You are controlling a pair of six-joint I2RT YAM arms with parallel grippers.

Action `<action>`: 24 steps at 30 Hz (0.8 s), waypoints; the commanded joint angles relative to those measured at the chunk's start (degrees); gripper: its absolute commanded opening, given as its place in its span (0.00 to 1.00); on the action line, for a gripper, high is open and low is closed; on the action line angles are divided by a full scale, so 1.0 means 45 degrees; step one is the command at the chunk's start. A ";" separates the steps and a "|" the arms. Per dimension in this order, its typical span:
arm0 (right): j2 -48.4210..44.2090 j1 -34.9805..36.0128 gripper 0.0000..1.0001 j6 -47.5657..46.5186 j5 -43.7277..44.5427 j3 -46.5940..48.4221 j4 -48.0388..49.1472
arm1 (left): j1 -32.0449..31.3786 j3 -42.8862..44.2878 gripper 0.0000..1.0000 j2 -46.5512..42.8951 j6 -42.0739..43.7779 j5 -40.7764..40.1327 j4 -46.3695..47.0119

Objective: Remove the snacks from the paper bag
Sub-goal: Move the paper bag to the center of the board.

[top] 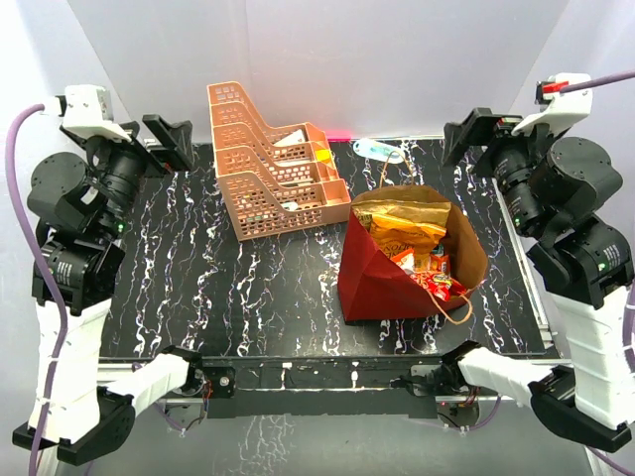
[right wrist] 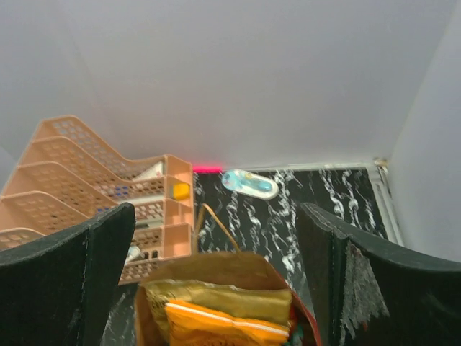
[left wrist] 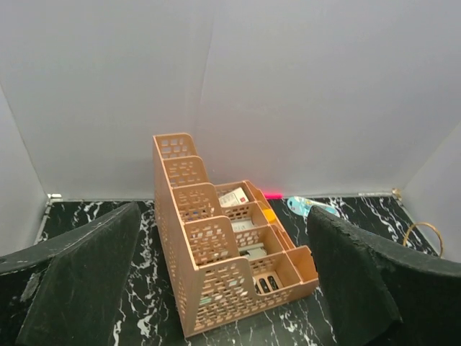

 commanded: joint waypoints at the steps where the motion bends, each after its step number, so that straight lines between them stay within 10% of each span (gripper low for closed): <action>1: -0.0629 -0.1070 0.98 0.0928 -0.0216 -0.0283 -0.1354 | 0.0180 -0.0437 0.98 0.0090 -0.0474 0.1304 0.0082; 13: -0.3017 -0.3501 0.98 0.2115 -0.1968 -0.1313 -0.4012 | 0.0463 -0.2588 0.98 0.0701 -0.2764 0.6239 0.1294; 24: -0.5296 -0.4168 0.98 0.2638 -0.3926 -0.1936 -0.4660 | -0.0600 -0.5952 0.98 0.2089 -0.8510 1.0543 0.6927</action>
